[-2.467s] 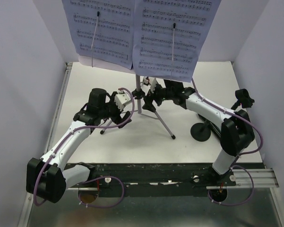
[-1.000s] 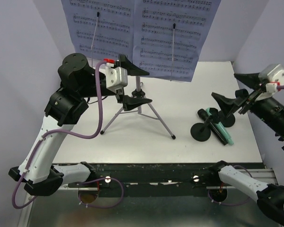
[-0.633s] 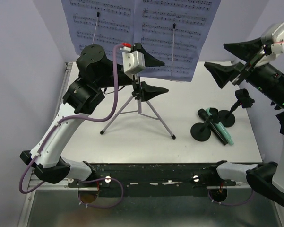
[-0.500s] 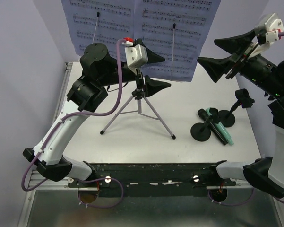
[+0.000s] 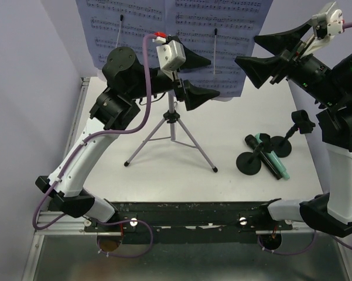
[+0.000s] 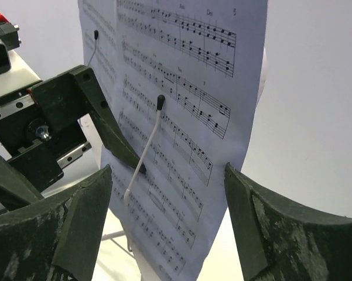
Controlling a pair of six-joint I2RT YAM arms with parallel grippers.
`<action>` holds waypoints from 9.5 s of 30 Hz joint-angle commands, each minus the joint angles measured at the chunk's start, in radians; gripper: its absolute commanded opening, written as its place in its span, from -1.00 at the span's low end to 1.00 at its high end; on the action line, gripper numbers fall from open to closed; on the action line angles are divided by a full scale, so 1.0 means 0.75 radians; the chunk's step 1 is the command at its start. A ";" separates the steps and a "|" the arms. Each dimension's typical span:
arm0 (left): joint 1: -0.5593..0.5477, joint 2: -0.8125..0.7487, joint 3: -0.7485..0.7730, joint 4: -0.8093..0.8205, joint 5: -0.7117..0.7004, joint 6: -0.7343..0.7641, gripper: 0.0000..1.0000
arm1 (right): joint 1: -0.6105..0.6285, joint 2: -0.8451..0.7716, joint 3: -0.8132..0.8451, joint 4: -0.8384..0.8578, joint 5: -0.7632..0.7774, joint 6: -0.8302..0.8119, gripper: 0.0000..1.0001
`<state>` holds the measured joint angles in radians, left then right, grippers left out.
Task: Pack up the instrument practice props
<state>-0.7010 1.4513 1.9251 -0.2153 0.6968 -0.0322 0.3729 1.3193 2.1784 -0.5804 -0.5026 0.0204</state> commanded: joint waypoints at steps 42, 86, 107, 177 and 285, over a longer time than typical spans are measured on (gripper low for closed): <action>-0.021 0.143 0.164 0.124 0.126 -0.094 0.82 | -0.015 -0.151 -0.293 0.467 -0.089 -0.113 0.45; -0.025 0.141 0.153 0.126 0.137 -0.074 0.82 | -0.014 -0.023 -0.201 0.688 -0.109 -0.031 0.67; -0.033 0.157 0.166 0.101 0.135 -0.055 0.82 | -0.012 -0.055 -0.244 0.729 -0.205 -0.055 0.78; -0.035 0.096 0.098 0.115 0.104 0.002 0.58 | -0.027 0.206 0.329 0.645 0.295 -0.421 -0.99; -0.023 -0.221 -0.139 -0.519 -0.219 0.787 0.97 | -0.501 1.317 -0.066 -0.147 0.523 -0.494 -0.99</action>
<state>-0.7193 1.2930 1.8248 -0.6083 0.5453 0.5602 -0.0120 2.2959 2.1201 -0.6491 -0.1967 -0.3569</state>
